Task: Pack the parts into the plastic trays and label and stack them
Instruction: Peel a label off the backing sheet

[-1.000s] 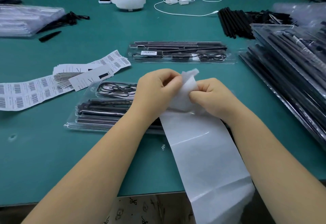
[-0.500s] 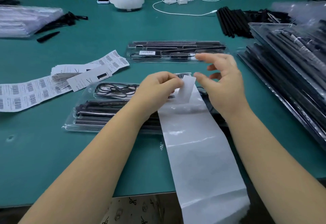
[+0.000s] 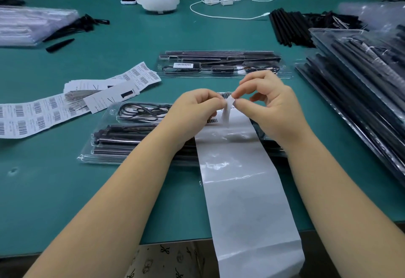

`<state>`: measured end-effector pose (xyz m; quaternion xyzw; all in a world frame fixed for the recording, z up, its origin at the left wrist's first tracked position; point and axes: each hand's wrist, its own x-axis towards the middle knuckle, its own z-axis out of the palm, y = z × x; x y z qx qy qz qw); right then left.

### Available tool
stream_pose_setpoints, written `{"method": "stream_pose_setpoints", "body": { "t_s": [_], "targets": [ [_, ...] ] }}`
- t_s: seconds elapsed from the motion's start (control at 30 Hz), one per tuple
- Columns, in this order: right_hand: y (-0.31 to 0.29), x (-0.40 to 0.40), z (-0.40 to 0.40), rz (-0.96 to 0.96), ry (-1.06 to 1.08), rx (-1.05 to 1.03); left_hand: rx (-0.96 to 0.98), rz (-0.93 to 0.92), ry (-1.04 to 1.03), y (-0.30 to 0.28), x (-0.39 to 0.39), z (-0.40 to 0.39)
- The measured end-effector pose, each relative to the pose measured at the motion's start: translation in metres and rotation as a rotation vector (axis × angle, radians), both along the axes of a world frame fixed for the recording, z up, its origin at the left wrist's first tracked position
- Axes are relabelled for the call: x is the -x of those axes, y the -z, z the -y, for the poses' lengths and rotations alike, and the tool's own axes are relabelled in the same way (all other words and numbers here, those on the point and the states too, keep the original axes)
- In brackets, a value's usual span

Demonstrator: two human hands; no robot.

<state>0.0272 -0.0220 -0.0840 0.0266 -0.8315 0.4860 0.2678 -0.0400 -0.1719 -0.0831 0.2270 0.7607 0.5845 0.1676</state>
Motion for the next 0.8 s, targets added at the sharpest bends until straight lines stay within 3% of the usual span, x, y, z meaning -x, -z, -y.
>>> {"method": "stream_pose_setpoints", "body": {
  "t_s": [0.27, 0.37, 0.6, 0.73, 0.8],
  "targets": [
    [0.002, 0.0, -0.003, 0.056, -0.035, 0.055, 0.057, -0.017, 0.034, 0.003, 0.003, 0.003],
    [0.002, -0.001, -0.004, 0.053, -0.05, 0.007, 0.083, -0.019, 0.108, 0.001, 0.001, 0.005],
    [0.001, 0.0, -0.004, 0.026, -0.041, -0.076, 0.048, 0.005, 0.066, -0.002, 0.003, 0.007],
    [-0.004, 0.001, -0.007, 0.014, 0.05, 0.145, 0.022, 0.029, 0.027, 0.002, 0.004, 0.003],
    [-0.007, 0.002, -0.014, 0.036, 0.13, 0.334, 0.075, -0.098, 0.026, 0.004, 0.002, 0.002]
  ]
}}
